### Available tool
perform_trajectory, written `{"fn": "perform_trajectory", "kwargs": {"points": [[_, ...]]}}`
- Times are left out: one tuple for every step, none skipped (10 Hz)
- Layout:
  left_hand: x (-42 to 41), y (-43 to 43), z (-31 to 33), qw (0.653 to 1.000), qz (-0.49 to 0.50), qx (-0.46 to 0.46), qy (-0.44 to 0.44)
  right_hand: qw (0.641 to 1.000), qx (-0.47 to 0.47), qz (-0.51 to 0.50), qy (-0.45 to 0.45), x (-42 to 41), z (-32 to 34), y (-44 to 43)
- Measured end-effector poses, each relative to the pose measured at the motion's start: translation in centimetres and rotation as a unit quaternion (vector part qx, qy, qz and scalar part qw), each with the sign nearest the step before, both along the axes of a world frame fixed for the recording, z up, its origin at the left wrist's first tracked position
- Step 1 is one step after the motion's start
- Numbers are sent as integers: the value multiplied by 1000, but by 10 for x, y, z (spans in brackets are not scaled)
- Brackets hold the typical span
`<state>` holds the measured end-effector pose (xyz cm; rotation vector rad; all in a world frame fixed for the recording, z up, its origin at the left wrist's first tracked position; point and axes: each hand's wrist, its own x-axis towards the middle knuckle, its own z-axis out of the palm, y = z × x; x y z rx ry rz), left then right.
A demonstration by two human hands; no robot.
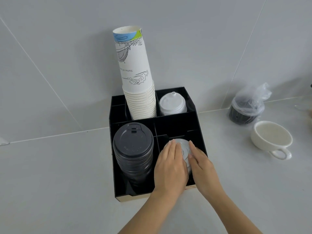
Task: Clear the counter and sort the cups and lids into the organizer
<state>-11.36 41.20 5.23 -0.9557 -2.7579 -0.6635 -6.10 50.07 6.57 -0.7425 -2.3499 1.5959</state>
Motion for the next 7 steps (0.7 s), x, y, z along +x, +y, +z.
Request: {"fn": "perform_trajectory", "kwargs": {"points": [[1,1,1,1000,-12,-16,-10,1000,10,7,-9,-1,-3,1],[1,1,-2,1000,-20,-21,4,999,24,19,-21,-2,-4,3],[1,2,2,1000,-12,-25,10,1000,16,17,-18,-1,-3,4],[1,4,9,1000,-3,-14,18,1000,2,14,-17,-1,0,4],[1,4,15,999,9,0,40,999,27,30,-24,0,6,7],[-5,3,22,999,-6,14,52,996,64,42,-42,1,16,8],[-8,2,23,998,-16,32,60,988,120,49,-82,-1,30,11]]}}
